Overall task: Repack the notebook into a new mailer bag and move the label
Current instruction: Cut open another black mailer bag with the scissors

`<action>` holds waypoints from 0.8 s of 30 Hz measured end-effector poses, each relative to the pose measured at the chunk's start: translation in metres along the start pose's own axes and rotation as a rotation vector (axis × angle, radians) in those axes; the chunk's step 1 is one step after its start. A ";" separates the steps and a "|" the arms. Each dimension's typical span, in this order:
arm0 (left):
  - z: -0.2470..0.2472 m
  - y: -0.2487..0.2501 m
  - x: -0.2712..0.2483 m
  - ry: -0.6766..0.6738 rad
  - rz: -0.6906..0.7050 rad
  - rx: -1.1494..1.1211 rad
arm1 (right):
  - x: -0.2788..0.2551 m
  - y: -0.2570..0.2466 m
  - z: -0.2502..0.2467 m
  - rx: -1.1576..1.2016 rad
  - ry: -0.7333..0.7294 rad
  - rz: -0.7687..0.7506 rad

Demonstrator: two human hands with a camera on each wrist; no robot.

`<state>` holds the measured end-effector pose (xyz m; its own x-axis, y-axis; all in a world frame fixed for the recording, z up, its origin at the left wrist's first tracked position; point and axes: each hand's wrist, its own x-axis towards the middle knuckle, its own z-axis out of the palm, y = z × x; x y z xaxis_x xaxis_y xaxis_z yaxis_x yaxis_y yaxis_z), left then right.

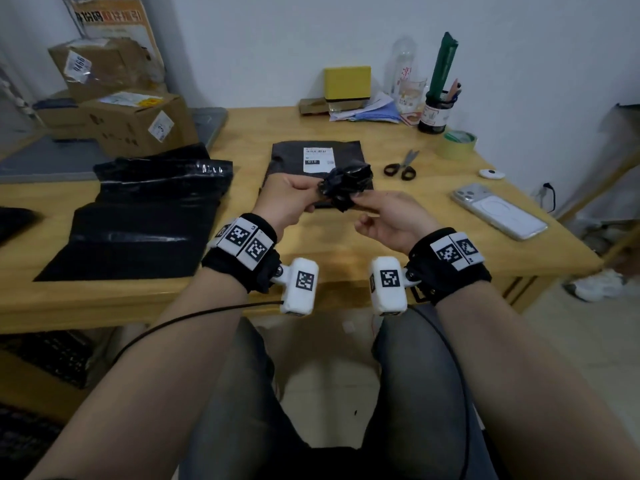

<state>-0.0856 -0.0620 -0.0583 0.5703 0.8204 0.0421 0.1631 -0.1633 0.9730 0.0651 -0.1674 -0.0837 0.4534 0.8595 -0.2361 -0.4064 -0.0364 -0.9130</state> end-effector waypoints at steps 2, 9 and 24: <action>0.010 0.000 -0.008 -0.030 -0.005 0.036 | -0.013 0.006 -0.013 0.016 0.000 -0.002; 0.068 0.006 -0.046 -0.238 0.001 0.076 | -0.062 0.027 -0.076 0.106 -0.053 -0.067; 0.246 -0.023 -0.105 -0.650 -0.169 0.148 | -0.142 0.150 -0.252 0.223 0.164 -0.272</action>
<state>0.0484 -0.2792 -0.1406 0.8871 0.3534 -0.2969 0.3739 -0.1731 0.9112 0.1397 -0.4230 -0.2716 0.6817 0.7290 -0.0621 -0.4081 0.3085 -0.8592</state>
